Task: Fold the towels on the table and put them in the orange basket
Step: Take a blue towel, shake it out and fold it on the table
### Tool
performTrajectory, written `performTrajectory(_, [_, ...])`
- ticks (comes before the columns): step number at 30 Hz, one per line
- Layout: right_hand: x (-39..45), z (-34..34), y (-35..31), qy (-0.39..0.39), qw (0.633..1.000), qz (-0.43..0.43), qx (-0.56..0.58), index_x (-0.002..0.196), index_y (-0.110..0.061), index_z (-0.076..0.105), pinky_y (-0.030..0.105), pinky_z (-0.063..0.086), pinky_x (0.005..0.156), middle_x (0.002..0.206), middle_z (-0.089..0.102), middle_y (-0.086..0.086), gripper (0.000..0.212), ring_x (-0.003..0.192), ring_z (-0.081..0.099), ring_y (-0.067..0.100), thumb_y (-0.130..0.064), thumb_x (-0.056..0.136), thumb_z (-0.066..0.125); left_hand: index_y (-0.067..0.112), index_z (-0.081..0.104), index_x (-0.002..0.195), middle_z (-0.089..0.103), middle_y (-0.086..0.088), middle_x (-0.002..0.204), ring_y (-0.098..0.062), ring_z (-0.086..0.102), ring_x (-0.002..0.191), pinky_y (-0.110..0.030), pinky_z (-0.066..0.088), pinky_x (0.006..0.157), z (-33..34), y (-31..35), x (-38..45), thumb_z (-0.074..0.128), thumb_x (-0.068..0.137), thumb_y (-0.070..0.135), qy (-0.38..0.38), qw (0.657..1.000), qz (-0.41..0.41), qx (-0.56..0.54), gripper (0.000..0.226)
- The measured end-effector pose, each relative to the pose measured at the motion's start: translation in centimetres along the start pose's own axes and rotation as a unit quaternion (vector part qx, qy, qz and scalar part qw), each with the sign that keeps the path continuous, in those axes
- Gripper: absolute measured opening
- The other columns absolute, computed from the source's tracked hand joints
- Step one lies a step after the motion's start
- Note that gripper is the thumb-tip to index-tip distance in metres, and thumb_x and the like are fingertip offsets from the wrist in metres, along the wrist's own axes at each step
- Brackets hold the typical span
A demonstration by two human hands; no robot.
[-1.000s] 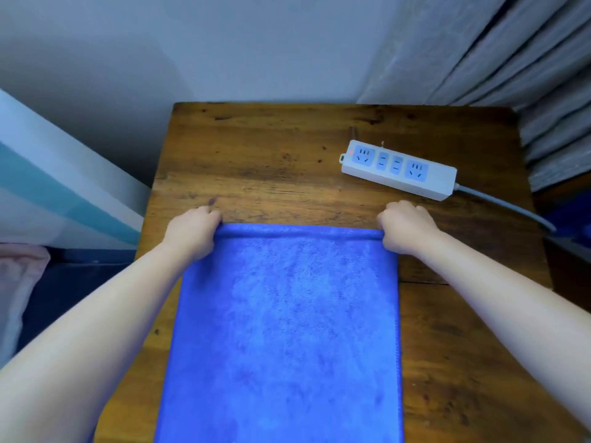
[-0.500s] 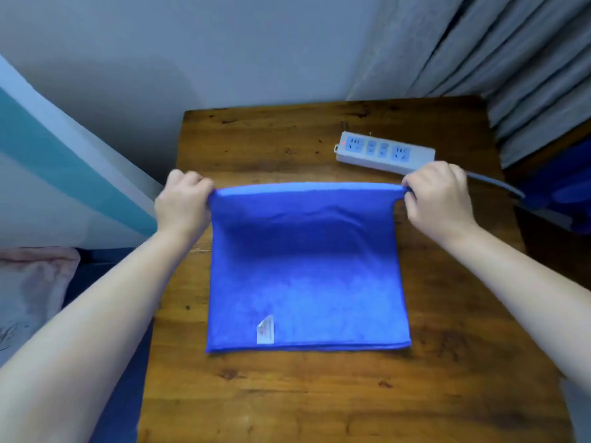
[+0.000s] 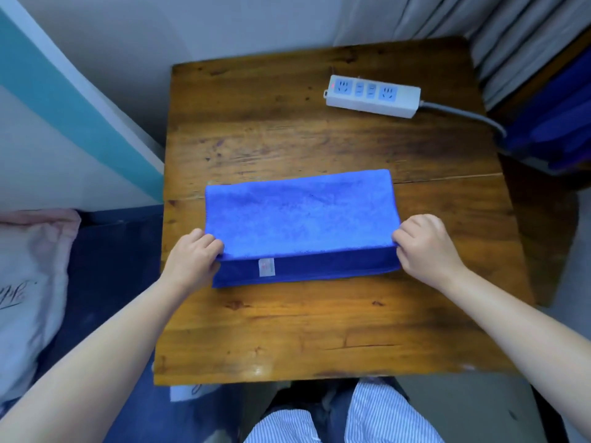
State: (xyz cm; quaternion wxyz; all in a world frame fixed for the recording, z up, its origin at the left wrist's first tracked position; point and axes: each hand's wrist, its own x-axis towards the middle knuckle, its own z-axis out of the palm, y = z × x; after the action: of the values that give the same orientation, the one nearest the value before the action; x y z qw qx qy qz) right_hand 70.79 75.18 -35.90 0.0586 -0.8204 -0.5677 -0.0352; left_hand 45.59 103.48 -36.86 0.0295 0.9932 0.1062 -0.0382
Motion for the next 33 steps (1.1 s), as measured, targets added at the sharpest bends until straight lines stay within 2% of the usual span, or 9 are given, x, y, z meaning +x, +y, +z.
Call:
performTrajectory(2, [-1.0, 0.1, -0.4, -0.025, 1.000, -0.010, -0.009, 0.055, -0.002, 0.062, 0.038, 0.054, 0.065, 0.054, 0.060, 0.011, 0.022, 0.056, 0.062, 0.030, 0.010, 0.043, 0.076, 0.002, 0.057, 0.050, 0.055, -0.009, 0.045, -0.026, 0.053, 0.041, -0.023, 0.041, 0.035, 0.1, 0.4, -0.7, 0.081, 0.031, -0.009, -0.042, 0.999, -0.007, 0.006, 0.032])
performTrajectory(5, [-1.9, 0.4, -1.0, -0.045, 0.998, -0.027, -0.025, 0.053, -0.004, 0.061, 0.035, 0.054, 0.065, 0.053, 0.059, 0.009, 0.026, 0.055, 0.062, 0.029, 0.010, 0.038, 0.077, 0.004, 0.058, 0.050, 0.056, -0.007, 0.045, -0.025, 0.053, 0.040, -0.022, 0.040, 0.034, 0.3, 0.8, -1.5, 0.085, 0.025, -0.005, -0.050, 0.999, 0.001, 0.020, 0.038])
performTrajectory(15, [-3.3, 1.0, -1.7, -0.078, 0.995, -0.025, -0.049, 0.054, -0.005, 0.063, 0.036, 0.054, 0.063, 0.053, 0.060, 0.009, 0.026, 0.054, 0.062, 0.029, 0.011, 0.040, 0.079, 0.008, 0.062, 0.055, 0.059, -0.005, 0.049, -0.023, 0.056, 0.042, -0.022, 0.042, 0.036, 1.4, 2.1, -3.2, 0.090, 0.029, 0.002, -0.082, 0.996, -0.020, 0.027, 0.038])
performTrajectory(20, [-3.7, 1.7, -1.9, -0.101, 0.993, -0.025, -0.053, 0.053, -0.006, 0.062, 0.035, 0.055, 0.061, 0.052, 0.059, 0.008, 0.029, 0.050, 0.060, 0.028, 0.010, 0.036, 0.079, 0.006, 0.058, 0.052, 0.054, -0.007, 0.045, -0.026, 0.053, 0.037, -0.024, 0.038, 0.034, 2.0, 2.7, -3.7, 0.085, 0.028, -0.006, -0.100, 0.994, -0.046, 0.015, 0.038])
performTrajectory(22, [-3.6, 1.7, -1.8, -0.104, 0.993, -0.028, -0.050, 0.052, -0.005, 0.061, 0.034, 0.055, 0.061, 0.051, 0.058, 0.009, 0.028, 0.049, 0.060, 0.028, 0.009, 0.037, 0.079, 0.002, 0.059, 0.056, 0.056, -0.011, 0.049, -0.028, 0.056, 0.042, -0.027, 0.041, 0.038, 2.3, 2.9, -3.8, 0.081, 0.038, -0.010, -0.109, 0.991, -0.073, -0.003, 0.032])
performTrajectory(25, [-3.3, 1.5, -1.7, -0.085, 0.995, -0.031, -0.048, 0.052, -0.005, 0.057, 0.031, 0.052, 0.061, 0.051, 0.056, 0.010, 0.011, 0.049, 0.058, 0.028, 0.003, 0.054, 0.064, 0.001, 0.056, 0.056, 0.053, -0.014, 0.048, -0.030, 0.053, 0.038, -0.027, 0.037, 0.033, 2.0, 3.0, -3.7, 0.081, 0.037, -0.010, -0.120, 0.989, -0.085, -0.023, 0.033])
performTrajectory(28, [-2.6, 1.0, -1.4, -0.050, 0.998, -0.022, -0.037, 0.051, -0.005, 0.052, 0.031, 0.046, 0.057, 0.049, 0.051, 0.010, 0.021, 0.047, 0.054, 0.028, -0.008, 0.062, 0.035, 0.001, 0.052, 0.051, 0.049, -0.012, 0.044, -0.028, 0.047, 0.031, -0.019, 0.023, 0.030, 1.3, 2.8, -3.5, 0.083, 0.024, -0.008, -0.098, 0.991, -0.084, -0.021, 0.042])
performTrajectory(31, [-2.3, 0.4, -1.5, -0.040, 0.997, -0.038, -0.047, 0.051, -0.006, 0.051, 0.031, 0.045, 0.055, 0.049, 0.050, 0.010, 0.021, 0.046, 0.052, 0.028, -0.010, 0.060, 0.033, -0.001, 0.052, 0.051, 0.048, -0.013, 0.043, -0.027, 0.045, 0.030, -0.017, 0.023, 0.032, 1.1, 2.5, -4.0, 0.082, 0.025, -0.011, -0.083, 0.993, -0.070, -0.035, 0.041])
performTrajectory(33, [-3.0, 0.8, -1.7, -0.054, 0.994, -0.071, -0.068, 0.050, -0.008, 0.053, 0.033, 0.037, 0.059, 0.049, 0.050, 0.009, 0.021, 0.047, 0.053, 0.027, -0.011, 0.058, 0.033, -0.001, 0.053, 0.051, 0.048, -0.013, 0.044, -0.027, 0.046, 0.031, -0.018, 0.029, 0.030, 1.4, 2.4, -4.6, 0.082, 0.026, -0.011, -0.080, 0.995, -0.053, -0.030, 0.040])
